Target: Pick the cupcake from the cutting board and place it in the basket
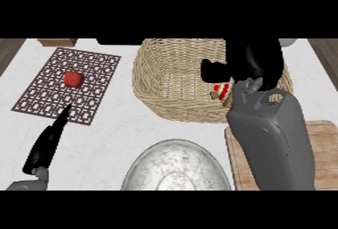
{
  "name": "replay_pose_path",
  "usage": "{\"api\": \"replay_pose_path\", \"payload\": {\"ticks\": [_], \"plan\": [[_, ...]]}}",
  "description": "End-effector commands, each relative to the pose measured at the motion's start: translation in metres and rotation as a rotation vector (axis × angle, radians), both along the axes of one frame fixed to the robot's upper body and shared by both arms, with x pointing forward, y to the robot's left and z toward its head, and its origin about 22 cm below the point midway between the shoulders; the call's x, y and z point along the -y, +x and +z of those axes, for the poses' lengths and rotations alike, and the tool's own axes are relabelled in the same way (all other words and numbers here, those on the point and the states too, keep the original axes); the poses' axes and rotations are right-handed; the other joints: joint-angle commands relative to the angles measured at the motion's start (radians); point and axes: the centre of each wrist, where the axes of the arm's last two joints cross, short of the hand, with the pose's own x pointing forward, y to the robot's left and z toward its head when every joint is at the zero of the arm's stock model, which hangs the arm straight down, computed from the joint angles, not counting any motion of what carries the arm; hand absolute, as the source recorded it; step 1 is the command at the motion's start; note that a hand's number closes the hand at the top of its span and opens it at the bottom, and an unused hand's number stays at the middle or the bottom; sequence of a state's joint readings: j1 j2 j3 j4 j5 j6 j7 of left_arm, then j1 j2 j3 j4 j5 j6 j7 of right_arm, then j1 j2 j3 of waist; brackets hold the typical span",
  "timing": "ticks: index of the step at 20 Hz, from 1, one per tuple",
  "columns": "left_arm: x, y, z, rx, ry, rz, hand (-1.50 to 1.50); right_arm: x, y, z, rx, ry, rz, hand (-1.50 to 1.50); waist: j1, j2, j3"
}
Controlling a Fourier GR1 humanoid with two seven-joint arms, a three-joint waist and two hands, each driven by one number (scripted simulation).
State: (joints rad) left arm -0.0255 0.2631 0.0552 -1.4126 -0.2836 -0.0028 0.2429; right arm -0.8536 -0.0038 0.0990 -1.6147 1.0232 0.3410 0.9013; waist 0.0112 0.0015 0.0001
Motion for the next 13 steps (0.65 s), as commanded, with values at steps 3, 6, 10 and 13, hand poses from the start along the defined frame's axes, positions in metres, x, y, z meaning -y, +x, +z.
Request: {"api": "replay_pose_path", "payload": {"ticks": [3,6,10,13], "plan": [[0.007,-0.009,0.009,-0.004,0.01,-0.011,0.0,-0.013,0.007,-0.015,0.119,0.116,-0.057,-1.5,0.008,-0.002,0.0],[0.006,0.004,-0.002,0.002,0.012,0.001,0.0,-0.001,0.009,0.001,0.191,0.205,-0.123,-1.5,-0.005,-0.001,0.0],[-0.008,-0.008,-0.011,0.0,0.009,0.009,0.0,0.035,-0.003,-0.006,0.246,0.348,-0.242,-1.5,-0.016,-0.003,0.0],[-0.004,-0.007,-0.009,-0.01,0.002,0.028,0.0,0.065,-0.011,0.008,0.233,0.389,-0.347,-1.5,-0.021,-0.006,0.0]]}}
